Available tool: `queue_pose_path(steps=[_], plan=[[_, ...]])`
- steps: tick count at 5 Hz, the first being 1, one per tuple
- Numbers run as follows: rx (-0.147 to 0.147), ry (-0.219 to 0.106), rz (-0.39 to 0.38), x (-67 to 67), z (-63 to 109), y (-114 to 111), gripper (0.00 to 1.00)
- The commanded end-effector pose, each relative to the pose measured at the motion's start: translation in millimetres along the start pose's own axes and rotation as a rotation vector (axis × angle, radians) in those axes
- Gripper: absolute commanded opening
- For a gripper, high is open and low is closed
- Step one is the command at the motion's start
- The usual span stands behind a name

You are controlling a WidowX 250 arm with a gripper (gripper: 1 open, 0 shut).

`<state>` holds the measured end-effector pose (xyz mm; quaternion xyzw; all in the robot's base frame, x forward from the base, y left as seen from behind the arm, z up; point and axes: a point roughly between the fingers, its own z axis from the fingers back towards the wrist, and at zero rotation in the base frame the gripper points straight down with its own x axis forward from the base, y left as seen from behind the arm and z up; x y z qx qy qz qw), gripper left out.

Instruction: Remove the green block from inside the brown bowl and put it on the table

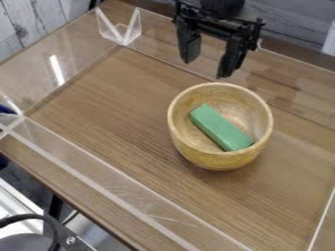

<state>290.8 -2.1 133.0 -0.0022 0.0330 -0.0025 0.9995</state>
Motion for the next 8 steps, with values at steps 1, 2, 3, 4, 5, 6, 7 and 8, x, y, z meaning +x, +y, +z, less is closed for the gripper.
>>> queue_pose_path(steps=[1, 2, 3, 4, 5, 6, 7, 8], plan=[[0.016, -0.012, 0.075, -0.5, -13.7, -7.6, 1.00], [0.036, -0.030, 0.109, -2.9, -34.8, -16.4, 1.00], [0.000, -0.058, 0.030, -2.5, -51.3, -30.8, 1.00], [-0.027, -0.076, -0.048, 0.5, -66.6, -43.4, 1.00], [-0.043, -0.100, 0.108, -3.2, -71.4, -43.4, 1.00], [-0.040, -0.111, 0.129, -6.3, -68.5, -42.3, 1.00], [0.003, -0.119, 0.160, -3.8, -68.3, -44.0, 1.00], [0.046, -0.124, 0.196, -0.1, -70.8, -46.0, 1.00]])
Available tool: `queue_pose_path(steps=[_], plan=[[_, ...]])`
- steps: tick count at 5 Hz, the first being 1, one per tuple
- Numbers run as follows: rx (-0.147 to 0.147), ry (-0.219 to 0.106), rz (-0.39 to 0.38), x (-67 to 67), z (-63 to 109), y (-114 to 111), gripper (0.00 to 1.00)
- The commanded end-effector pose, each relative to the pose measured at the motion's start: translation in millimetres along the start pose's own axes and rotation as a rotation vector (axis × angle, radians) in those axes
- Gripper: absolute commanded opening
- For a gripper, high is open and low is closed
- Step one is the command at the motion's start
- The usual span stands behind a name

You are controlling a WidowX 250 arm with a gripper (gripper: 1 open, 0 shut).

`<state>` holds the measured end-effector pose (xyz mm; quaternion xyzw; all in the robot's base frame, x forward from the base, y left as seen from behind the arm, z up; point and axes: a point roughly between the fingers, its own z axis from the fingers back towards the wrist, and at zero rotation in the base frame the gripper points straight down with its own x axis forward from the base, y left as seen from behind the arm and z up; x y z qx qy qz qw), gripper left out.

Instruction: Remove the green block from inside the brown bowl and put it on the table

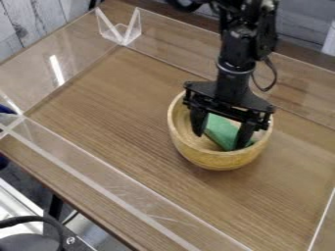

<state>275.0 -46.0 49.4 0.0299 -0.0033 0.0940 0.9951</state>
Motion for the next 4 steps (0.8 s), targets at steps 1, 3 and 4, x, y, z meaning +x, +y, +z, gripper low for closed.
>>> queue_pose_path(steps=[1, 3, 4], plan=[[-0.028, -0.060, 0.009, 11.1, 11.8, -2.3, 1.00], [-0.059, -0.057, 0.021, 9.6, 8.3, -0.1, 0.00], [-0.088, -0.044, 0.033, 5.8, 12.5, 0.1, 1.00]])
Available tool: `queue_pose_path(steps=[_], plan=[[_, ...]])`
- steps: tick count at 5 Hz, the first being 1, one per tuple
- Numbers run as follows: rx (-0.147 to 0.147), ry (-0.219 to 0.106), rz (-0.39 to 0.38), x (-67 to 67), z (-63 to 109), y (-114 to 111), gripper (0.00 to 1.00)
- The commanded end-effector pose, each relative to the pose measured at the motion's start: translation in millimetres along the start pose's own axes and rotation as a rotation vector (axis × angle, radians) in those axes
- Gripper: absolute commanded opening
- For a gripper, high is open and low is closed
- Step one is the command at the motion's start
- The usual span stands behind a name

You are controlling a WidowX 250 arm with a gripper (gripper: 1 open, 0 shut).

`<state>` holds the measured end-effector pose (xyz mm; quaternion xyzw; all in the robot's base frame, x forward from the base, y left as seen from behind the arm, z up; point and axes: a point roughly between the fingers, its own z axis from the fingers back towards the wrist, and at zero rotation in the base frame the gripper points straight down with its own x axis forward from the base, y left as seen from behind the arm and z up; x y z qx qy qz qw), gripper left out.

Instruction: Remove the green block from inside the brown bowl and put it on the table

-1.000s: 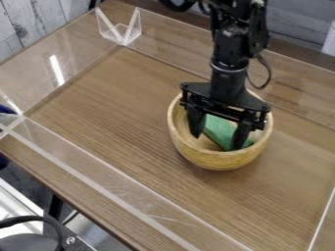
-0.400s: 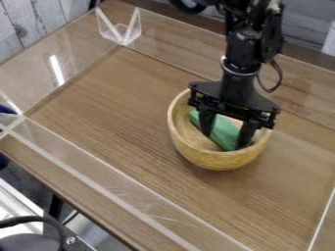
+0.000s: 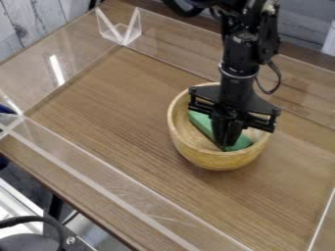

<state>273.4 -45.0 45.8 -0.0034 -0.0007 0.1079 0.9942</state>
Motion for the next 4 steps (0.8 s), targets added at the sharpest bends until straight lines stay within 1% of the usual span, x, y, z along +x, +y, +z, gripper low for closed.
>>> queue_pose_path(steps=[1, 2, 3, 4], plan=[[-0.048, -0.043, 0.014, 3.3, 19.4, -2.2, 1.00], [-0.083, -0.048, 0.002, 2.5, 29.4, 0.3, 1.00], [-0.100, -0.048, -0.007, 3.9, 29.3, 1.2, 0.00], [-0.095, -0.052, -0.007, 7.1, 26.7, 1.8, 0.00]])
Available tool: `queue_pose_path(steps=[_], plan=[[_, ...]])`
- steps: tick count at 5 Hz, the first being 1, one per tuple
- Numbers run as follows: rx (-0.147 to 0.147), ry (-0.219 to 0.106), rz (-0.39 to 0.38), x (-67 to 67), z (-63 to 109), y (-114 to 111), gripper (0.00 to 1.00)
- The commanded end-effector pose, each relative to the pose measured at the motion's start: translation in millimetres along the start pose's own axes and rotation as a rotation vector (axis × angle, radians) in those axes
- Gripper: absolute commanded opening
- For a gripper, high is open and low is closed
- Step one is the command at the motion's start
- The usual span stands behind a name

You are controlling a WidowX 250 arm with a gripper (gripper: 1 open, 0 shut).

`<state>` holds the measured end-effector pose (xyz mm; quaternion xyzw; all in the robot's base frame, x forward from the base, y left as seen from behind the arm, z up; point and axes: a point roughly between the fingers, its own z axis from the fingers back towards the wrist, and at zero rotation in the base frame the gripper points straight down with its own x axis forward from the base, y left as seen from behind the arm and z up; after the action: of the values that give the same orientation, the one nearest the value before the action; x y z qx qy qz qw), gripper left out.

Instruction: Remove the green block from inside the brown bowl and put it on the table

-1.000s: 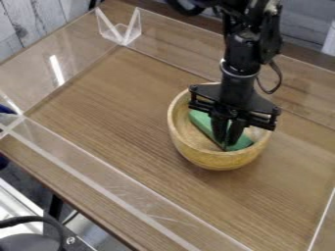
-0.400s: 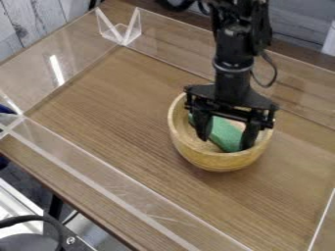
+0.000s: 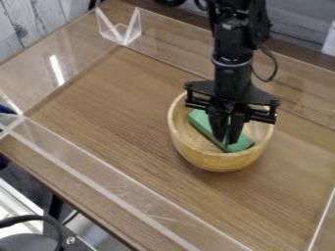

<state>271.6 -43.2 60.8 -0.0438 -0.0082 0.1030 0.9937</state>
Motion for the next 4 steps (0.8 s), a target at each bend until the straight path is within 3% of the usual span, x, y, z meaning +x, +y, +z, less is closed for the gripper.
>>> queue_pose_path(steps=[1, 2, 3, 4], plan=[[-0.004, -0.052, 0.000, 10.7, 11.7, -1.4, 1.00], [-0.017, -0.026, 0.012, 17.1, 10.1, -0.6, 1.00], [-0.031, 0.000, 0.027, 23.4, 6.3, 1.8, 0.00], [-0.025, -0.013, 0.044, 26.9, 1.1, 4.3, 0.00]])
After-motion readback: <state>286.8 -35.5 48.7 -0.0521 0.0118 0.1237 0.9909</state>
